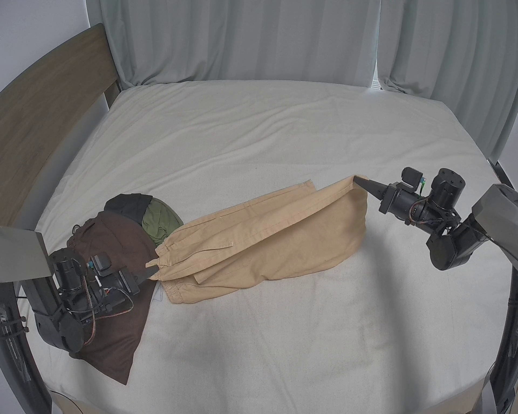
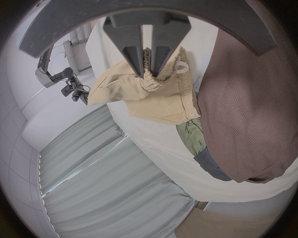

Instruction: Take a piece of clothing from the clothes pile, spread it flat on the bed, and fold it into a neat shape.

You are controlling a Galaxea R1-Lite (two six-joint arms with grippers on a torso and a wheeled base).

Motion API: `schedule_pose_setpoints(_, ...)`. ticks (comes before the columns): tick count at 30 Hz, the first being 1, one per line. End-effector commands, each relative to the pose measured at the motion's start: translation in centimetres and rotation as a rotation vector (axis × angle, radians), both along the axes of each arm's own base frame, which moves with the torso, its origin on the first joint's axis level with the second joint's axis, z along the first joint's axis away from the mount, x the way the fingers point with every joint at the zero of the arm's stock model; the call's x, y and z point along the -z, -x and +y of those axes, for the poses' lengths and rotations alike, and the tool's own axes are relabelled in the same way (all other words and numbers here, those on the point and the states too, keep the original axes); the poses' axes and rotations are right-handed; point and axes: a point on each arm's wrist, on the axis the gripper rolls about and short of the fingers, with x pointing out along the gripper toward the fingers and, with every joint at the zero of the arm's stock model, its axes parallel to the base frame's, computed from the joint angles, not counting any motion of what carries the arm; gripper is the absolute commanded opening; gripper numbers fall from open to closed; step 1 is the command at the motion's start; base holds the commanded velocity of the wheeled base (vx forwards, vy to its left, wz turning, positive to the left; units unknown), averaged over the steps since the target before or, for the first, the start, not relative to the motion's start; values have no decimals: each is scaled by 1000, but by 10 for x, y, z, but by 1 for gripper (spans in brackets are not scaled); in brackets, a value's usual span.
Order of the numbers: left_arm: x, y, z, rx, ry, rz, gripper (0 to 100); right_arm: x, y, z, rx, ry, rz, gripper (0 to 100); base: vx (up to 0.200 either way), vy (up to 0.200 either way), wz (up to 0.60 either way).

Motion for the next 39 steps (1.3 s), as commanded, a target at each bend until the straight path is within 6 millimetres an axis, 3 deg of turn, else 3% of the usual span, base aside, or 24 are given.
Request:
schedule_pose_setpoints(1, 5, -4, 0, -7, 0, 10, 0, -5, -10, 5, -10, -1, -17, 0, 0, 0, 0)
schedule_pose_setpoints(4, 7, -9, 0, -31, 15, 19, 0, -10, -19, 9, -13, -1, -6, 0, 0, 0, 0)
schedule_pose_setpoints(16, 20, -25, -6, -71, 25, 39, 0, 9, -43, 13, -2, 4, 46, 0, 0, 0, 0)
schedule_pose_setpoints(25, 28, -36, -6, -104, 18, 32, 0, 22, -71, 25, 26, -7, 26, 0, 0, 0, 0)
schedule_pose_setpoints(32, 25, -42, -3, -113, 20, 7, 0, 37, -74, 32, 14, -2, 54, 0, 0, 0, 0)
schedule_pose_setpoints(39, 25, -45, -2, -117, 20, -4, 0, 37, -82, 29, 25, -5, 42, 0, 0, 0, 0)
